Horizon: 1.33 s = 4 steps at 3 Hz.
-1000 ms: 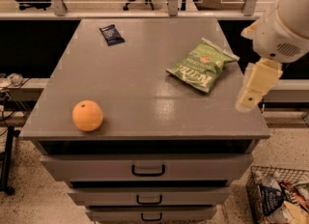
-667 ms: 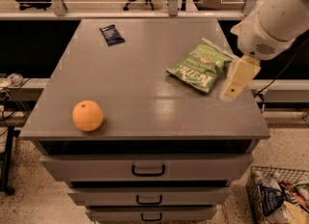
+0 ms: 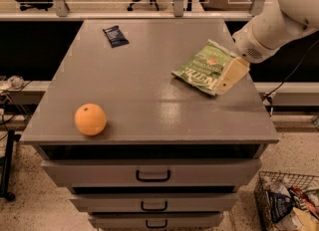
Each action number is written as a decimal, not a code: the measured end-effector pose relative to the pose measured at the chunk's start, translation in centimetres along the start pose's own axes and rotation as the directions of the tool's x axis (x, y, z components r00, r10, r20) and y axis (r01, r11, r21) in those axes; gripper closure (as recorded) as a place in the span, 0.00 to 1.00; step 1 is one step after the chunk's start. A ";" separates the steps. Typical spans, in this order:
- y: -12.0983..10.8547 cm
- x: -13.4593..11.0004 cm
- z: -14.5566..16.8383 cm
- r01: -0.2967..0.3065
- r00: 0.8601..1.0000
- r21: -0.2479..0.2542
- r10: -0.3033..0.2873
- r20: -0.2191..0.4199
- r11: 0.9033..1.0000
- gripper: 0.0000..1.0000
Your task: Move green jalapeno chip bag near rxbar blueberry
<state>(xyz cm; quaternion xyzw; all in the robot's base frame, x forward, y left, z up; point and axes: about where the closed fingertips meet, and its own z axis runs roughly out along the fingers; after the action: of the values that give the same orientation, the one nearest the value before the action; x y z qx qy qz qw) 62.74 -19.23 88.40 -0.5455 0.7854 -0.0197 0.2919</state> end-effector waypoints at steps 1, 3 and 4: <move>-1.4 0.1 2.8 -0.071 0.996 -0.034 0.073 0.055 0.997 0.00; -1.8 -0.4 5.4 -0.149 0.982 -0.127 0.162 0.096 0.981 0.43; -1.8 -0.8 5.2 -0.154 0.980 -0.144 0.171 0.107 0.977 0.64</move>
Offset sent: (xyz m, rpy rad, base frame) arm 0.0506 0.0095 -0.0374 0.2322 0.1001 -0.0439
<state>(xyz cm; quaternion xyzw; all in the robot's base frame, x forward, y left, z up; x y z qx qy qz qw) 66.92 -17.74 85.03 -0.4981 0.8081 0.0900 0.3012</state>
